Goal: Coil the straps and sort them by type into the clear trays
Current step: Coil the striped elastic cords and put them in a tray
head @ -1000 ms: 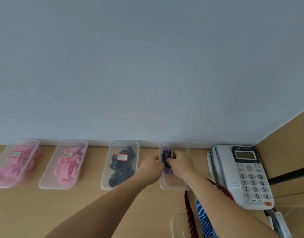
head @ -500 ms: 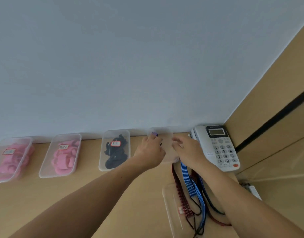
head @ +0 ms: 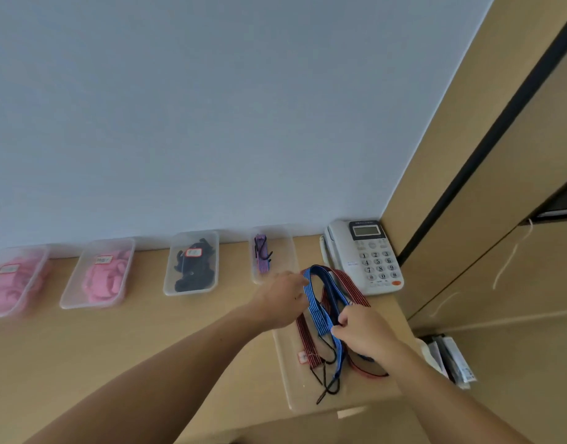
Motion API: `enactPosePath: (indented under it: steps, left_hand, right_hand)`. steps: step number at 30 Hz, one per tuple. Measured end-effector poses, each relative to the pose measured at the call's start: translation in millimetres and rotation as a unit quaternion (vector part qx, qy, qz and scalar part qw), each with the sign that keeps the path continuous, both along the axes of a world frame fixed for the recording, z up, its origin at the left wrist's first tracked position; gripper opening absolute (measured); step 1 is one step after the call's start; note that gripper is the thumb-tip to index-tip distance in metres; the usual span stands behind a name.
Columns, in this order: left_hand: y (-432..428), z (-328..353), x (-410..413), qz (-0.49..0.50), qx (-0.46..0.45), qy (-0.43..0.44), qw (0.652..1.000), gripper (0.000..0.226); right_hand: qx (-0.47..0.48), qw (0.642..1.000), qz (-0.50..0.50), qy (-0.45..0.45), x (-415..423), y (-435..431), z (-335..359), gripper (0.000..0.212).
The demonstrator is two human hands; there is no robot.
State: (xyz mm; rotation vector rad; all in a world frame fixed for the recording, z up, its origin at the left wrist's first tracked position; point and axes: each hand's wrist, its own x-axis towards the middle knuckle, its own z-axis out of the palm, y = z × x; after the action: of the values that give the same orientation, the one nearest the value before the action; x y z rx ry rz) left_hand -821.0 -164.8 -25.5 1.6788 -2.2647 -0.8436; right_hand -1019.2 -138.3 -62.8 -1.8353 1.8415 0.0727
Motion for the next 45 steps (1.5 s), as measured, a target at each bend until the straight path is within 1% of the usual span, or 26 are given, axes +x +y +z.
enactPosePath:
  steps: [1,3,4,6,7,9,14,17,22,24,27,28,30,31,33,35,37,41,45]
  left_hand:
    - [4,0,-2,0.016,0.009,0.007,1.000,0.040]
    - [12,-1,-6,0.052,0.020,0.018,0.998,0.038]
    - [17,-2,-9,0.075,0.026,0.025,0.997,0.037]
    - [26,-4,-16,0.121,0.043,0.044,0.991,0.037]
    - [31,-5,-19,0.140,0.054,0.049,0.988,0.038]
    - [43,-8,-24,0.165,0.066,0.044,0.983,0.039]
    - [62,-15,-26,0.220,0.086,0.039,0.971,0.039]
    - [69,-19,-27,0.240,0.096,0.044,0.965,0.040]
    - [74,-18,-25,0.254,0.104,0.064,0.959,0.041]
    - [71,-15,-25,0.251,0.105,0.077,0.959,0.040]
    - [63,-9,-27,0.236,0.102,0.102,0.961,0.037]
    - [61,-7,-28,0.229,0.101,0.108,0.962,0.037]
    - [57,-1,-29,0.216,0.103,0.117,0.964,0.037]
    - [56,2,-29,0.213,0.105,0.122,0.964,0.038]
    - [53,9,-28,0.205,0.110,0.132,0.963,0.039]
    - [49,17,-26,0.194,0.113,0.143,0.964,0.040]
    - [44,26,-26,0.181,0.117,0.152,0.965,0.041]
    - [37,47,-28,0.131,0.125,0.180,0.967,0.042]
    - [29,71,-31,0.089,0.100,0.198,0.971,0.028]
  right_hand:
    - [0.000,1.000,0.004,0.007,-1,3,-6,0.034]
    - [-0.023,1.000,0.004,0.002,-3,6,-15,0.017]
    - [-0.039,0.999,0.002,-0.009,-4,6,-19,0.021]
    - [-0.062,0.997,0.008,-0.036,-3,1,-23,0.039]
    - [-0.070,0.996,0.017,-0.048,-1,-2,-25,0.043]
    - [-0.073,0.995,0.039,-0.049,4,-9,-27,0.044]
    - [-0.087,0.992,0.092,-0.002,21,-23,-38,0.045]
    - [-0.103,0.990,0.090,0.018,29,-30,-40,0.042]
    - [-0.141,0.986,0.086,0.000,24,-33,-40,0.016]
    - [-0.163,0.984,0.077,-0.011,18,-32,-35,0.015]
    - [-0.179,0.982,0.053,-0.013,9,-30,-25,0.020]
    - [-0.183,0.982,0.038,-0.025,6,-29,-22,0.023]
    - [-0.185,0.979,0.007,-0.084,3,-27,-16,0.029]
    - [-0.173,0.977,-0.009,-0.122,2,-27,-13,0.031]
    - [-0.116,0.970,-0.057,-0.204,2,-26,-2,0.030]
    - [-0.064,0.947,-0.113,-0.292,1,-25,12,0.027]
    - [-0.050,0.924,-0.137,-0.353,0,-25,30,0.026]
    - [-0.061,0.885,-0.151,-0.437,0,-28,77,0.025]
    - [-0.079,0.854,-0.153,-0.491,4,-31,126,0.025]
